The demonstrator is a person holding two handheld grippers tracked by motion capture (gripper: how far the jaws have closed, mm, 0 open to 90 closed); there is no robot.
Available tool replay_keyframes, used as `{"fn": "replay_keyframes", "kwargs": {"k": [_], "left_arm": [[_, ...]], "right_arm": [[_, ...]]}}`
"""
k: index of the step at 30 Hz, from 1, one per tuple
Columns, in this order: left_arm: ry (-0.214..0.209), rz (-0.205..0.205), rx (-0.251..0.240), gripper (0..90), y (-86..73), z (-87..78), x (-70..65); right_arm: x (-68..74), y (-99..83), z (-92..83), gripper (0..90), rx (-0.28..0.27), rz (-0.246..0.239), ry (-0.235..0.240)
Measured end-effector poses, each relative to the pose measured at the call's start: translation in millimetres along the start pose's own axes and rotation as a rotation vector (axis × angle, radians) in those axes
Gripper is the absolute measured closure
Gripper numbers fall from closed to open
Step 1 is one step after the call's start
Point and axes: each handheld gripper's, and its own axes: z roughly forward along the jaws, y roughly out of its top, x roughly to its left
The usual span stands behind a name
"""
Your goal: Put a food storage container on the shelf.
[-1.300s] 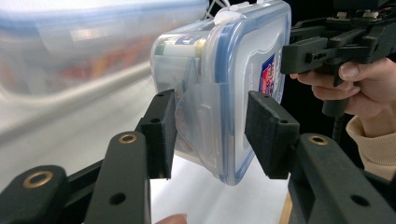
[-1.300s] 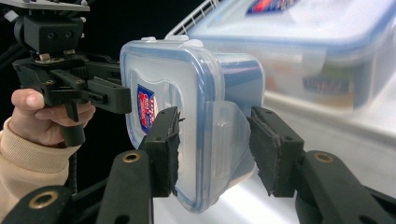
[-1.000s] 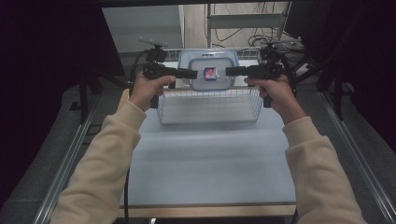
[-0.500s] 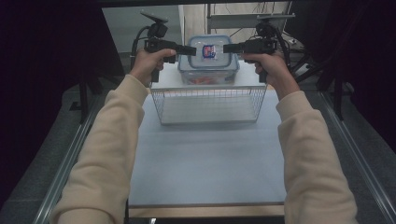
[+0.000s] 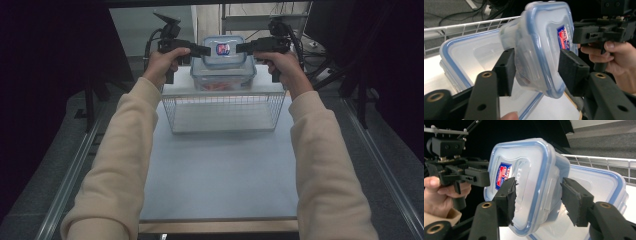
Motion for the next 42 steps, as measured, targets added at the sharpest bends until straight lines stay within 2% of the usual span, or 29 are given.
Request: {"fn": "replay_keyframes", "kwargs": {"k": [3,6,11,18,24,27,31,35,37,38,42], "left_arm": [[-0.005,-0.035,-0.018,46.0,-0.3,2.4,4.6],[-0.008,-0.052,-0.017,40.5,-0.1,6.7,8.7],[-0.020,-0.071,-0.036,35.6,-1.4,9.0,15.6],[-0.013,-0.041,-0.029,30.5,-1.6,12.4,13.2],[0.025,0.000,-0.044,22.9,-3.5,4.8,7.5],[0.031,0.026,-0.060,23.7,-6.7,-2.4,1.9],[0.042,0.039,-0.069,25.8,-15.9,-9.8,-3.2],[0.065,0.049,-0.092,33.2,-27.6,-16.3,-7.3],[0.089,0.066,-0.095,43.5,-34.2,-19.5,-10.3],[0.097,0.082,-0.091,51.8,-37.8,-20.9,-11.7],[0.093,0.129,-0.051,75.5,-49.1,-19.4,-18.9]], "right_arm": [[-2.8,-0.5,2.3,45.0,-0.018,0.027,0.004],[-5.1,-0.9,3.4,43.7,-0.021,0.042,-0.009],[-7.9,-3.1,4.2,43.7,-0.023,0.050,-0.003],[-5.0,-4.9,3.8,44.1,-0.018,0.044,0.003],[-3.1,-6.0,-5.6,43.2,-0.036,0.028,-0.010],[-2.7,-8.7,-11.9,43.1,-0.038,0.014,-0.023],[-2.3,-14.9,-19.5,43.5,-0.048,0.001,-0.033],[-1.7,-22.7,-25.0,45.9,-0.055,-0.005,-0.040],[-1.6,-27.1,-27.8,48.4,-0.052,-0.016,-0.051],[-1.7,-29.5,-29.0,49.1,-0.054,-0.018,-0.051],[-3.9,-37.6,-34.7,49.5,-0.052,-0.020,-0.062]]}}
